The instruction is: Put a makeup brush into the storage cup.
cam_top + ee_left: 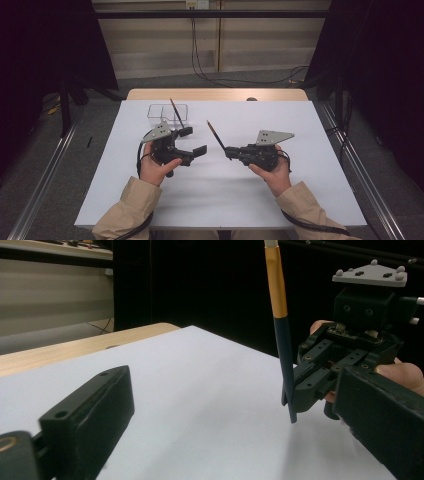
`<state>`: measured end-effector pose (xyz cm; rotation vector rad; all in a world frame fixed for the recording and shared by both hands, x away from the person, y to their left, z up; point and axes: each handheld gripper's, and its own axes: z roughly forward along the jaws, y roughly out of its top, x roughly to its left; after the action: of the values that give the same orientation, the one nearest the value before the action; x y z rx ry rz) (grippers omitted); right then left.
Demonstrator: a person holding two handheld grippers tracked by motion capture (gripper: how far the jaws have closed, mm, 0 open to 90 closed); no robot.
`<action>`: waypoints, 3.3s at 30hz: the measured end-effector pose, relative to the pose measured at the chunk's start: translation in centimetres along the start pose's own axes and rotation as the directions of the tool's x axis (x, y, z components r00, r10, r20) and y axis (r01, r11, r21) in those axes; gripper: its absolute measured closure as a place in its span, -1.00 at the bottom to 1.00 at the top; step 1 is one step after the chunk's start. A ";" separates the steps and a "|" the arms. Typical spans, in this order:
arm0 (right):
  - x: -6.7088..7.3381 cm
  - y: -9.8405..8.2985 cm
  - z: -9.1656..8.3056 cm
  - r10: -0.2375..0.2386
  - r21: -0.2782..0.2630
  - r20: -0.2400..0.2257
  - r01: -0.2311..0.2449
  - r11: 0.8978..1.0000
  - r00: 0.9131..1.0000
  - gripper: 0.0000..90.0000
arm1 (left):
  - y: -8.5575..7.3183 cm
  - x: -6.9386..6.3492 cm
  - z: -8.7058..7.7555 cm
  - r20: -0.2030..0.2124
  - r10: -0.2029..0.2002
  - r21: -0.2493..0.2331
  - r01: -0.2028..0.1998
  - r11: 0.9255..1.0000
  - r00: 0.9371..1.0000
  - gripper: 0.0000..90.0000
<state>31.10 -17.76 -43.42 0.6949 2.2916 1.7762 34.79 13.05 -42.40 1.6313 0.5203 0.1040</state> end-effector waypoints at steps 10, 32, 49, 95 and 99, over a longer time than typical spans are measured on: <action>0.1 -0.1 0.2 -0.001 0.008 -0.007 0.001 1.000 1.000 0.89 | 0.3 -0.3 1.2 0.040 0.010 -0.019 -0.009 1.000 0.999 -0.72; 0.2 -0.2 0.4 0.000 0.007 -0.007 0.000 1.000 1.000 0.89 | 0.2 -0.9 2.3 0.104 0.007 -0.008 -0.007 1.000 0.995 0.15; 0.3 -0.3 0.6 0.008 0.010 -0.007 -0.008 1.000 1.000 0.89 | -0.3 -1.3 2.9 0.136 -0.048 -0.052 0.056 0.997 0.990 0.76; -0.7 -0.8 -0.5 0.034 -0.039 0.085 -0.030 0.999 0.996 -0.57 | -0.1 -1.2 1.7 0.104 -0.022 -0.049 0.028 0.998 0.994 0.84; -1.0 -0.8 -1.0 0.033 -0.048 0.090 -0.029 0.998 0.995 -0.62 | 0.0 -1.1 1.5 0.101 -0.017 -0.048 0.021 0.999 0.995 0.84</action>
<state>31.37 -19.20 -44.02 0.7900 2.1852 1.7678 34.33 11.26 -42.39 1.5751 0.4529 0.0203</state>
